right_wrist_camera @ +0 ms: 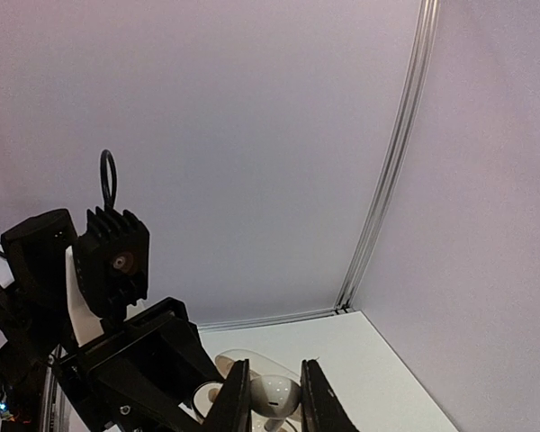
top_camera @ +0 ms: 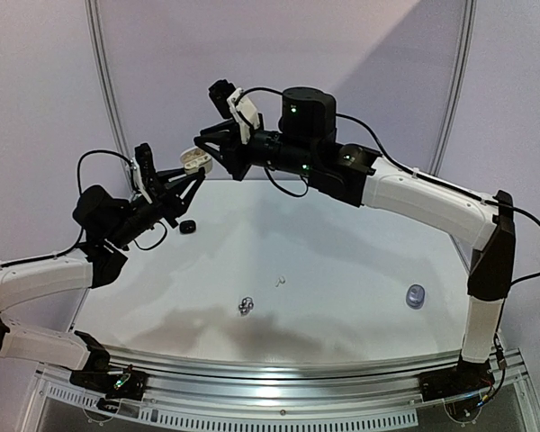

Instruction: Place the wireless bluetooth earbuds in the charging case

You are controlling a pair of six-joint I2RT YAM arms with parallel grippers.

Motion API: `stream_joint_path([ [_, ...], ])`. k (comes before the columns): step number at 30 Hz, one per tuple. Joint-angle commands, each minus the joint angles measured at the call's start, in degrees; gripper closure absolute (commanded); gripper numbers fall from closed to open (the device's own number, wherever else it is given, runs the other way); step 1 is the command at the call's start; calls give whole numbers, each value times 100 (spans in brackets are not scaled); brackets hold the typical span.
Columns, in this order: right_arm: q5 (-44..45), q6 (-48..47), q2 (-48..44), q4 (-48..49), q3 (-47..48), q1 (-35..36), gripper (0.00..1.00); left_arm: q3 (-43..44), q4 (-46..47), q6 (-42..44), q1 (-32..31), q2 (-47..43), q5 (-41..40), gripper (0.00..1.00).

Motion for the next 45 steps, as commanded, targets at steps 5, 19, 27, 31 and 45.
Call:
stream_joint_path([
  [5, 15, -216, 172, -250, -8, 51, 100, 165, -71, -185, -70, -86, 132, 100],
  [19, 444, -564, 147, -411, -57, 88, 100, 203, -78, -188, -61, -143, 235, 100],
  [27, 564, -864, 141, -610, -83, 170, 100, 258, -120, -254, -44, -146, 187, 100],
  [31, 634, -1114, 139, -739, -168, 224, 100, 297, -50, -336, -26, -159, 159, 100],
  [45, 692, -1315, 91, -903, -299, 232, 100, 301, 53, -93, -8, -185, -10, 100],
])
